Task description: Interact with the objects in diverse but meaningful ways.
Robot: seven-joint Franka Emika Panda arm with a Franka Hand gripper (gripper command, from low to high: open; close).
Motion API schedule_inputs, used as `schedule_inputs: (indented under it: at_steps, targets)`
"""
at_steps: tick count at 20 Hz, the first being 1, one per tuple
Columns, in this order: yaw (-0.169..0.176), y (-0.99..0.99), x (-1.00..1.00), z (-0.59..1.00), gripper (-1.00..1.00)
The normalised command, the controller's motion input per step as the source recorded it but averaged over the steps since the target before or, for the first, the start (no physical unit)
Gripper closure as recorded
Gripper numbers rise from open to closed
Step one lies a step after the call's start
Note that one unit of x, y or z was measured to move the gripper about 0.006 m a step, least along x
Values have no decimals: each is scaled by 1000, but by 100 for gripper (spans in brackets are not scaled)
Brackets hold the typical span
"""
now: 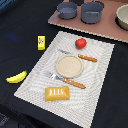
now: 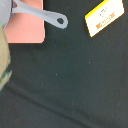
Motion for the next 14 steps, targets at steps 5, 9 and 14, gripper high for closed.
schedule_inputs:
  at_steps: [5, 9, 14]
  targets:
    - [-181, -498, 43, -702, -100]
    - [-120, -443, 57, -503, -100]
    - [-70, -386, 43, -411, -100]
